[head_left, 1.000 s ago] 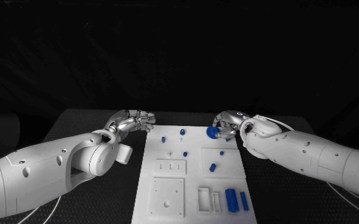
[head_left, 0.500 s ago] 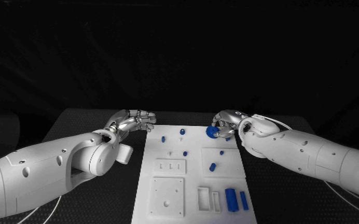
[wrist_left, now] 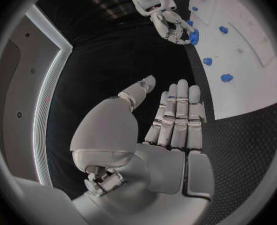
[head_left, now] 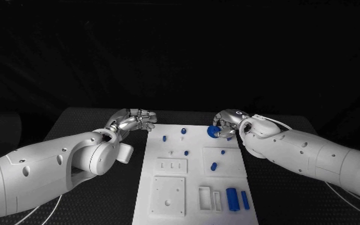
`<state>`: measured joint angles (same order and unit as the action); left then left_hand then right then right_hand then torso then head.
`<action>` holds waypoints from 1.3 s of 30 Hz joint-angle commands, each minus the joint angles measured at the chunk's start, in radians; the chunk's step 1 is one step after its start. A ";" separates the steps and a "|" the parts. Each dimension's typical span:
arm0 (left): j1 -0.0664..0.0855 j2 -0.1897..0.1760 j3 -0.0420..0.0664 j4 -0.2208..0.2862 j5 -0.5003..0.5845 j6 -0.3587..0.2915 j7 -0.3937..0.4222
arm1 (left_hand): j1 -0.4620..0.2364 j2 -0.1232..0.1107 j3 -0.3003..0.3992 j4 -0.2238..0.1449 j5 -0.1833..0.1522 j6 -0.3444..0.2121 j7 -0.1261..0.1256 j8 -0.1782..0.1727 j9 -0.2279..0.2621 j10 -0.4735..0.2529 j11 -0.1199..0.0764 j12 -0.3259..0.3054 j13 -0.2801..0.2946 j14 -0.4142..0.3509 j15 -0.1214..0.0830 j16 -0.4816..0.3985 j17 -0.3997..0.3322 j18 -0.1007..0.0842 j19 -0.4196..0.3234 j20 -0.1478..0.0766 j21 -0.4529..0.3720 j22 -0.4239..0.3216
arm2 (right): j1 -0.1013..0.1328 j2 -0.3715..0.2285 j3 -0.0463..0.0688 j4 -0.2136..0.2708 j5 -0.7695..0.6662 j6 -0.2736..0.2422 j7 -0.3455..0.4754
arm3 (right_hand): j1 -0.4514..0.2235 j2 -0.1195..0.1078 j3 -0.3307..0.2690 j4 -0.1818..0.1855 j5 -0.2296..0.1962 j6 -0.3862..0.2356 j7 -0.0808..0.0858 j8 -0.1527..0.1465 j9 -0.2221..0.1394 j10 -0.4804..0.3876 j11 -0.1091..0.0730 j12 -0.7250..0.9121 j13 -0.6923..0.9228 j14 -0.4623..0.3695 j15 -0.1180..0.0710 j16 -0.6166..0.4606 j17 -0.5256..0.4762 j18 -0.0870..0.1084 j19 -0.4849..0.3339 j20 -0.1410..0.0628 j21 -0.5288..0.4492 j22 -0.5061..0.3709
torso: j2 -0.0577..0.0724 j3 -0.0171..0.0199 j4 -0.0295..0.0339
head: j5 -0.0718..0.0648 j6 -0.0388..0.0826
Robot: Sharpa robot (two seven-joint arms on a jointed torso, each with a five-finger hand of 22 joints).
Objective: Assemble the parts on the task board
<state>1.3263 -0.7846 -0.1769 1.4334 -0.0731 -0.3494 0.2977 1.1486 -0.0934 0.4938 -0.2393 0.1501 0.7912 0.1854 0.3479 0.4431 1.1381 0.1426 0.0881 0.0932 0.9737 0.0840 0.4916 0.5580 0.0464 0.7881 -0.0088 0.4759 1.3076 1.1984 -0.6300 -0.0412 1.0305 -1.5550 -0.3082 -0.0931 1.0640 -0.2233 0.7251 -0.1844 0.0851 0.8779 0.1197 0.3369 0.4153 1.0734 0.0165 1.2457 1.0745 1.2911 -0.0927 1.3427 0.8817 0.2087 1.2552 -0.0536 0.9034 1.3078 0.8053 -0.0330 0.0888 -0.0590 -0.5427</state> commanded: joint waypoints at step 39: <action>0.001 -0.006 0.001 0.003 -0.006 0.006 0.009 | -0.021 0.001 0.003 -0.001 -0.001 -0.001 0.002 -0.006 0.003 0.001 0.002 -0.010 0.000 0.002 0.008 -0.011 0.005 0.020 -0.009 0.000 0.006 0.019 | -0.002 -0.039 -0.004 0.182 -0.278 -0.196 -0.120 | -0.065 0.013 0.100 0.059 -0.028 0.113 -0.015 0.017 0.021 0.012 -0.024 -0.006 -0.005 0.009 -0.023 -0.024 0.032 0.053 -0.005 -0.006 0.024 0.017 | -0.002 -0.0002 -0.0021 | 0.009 0.008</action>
<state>1.3266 -0.7913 -0.1769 1.4365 -0.0756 -0.3498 0.2971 1.1341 -0.0922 0.4938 -0.2393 0.1501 0.7912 0.1854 0.3479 0.4453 1.1381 0.1426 0.0842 0.0931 0.9737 0.0840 0.4878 0.5616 0.0461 0.7881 -0.0088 0.4759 1.3080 1.1934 -0.6689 -0.0469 1.1992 -1.7395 -0.4286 -0.1755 0.9988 -0.2044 0.8201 -0.1228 0.0619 0.8828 0.1146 0.3572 0.4363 1.0847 -0.0058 1.2427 1.0708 1.3011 -0.1089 1.3223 0.9129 0.2087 1.2505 -0.0555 0.9211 1.3075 0.8041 -0.0331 0.0872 -0.0519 -0.5356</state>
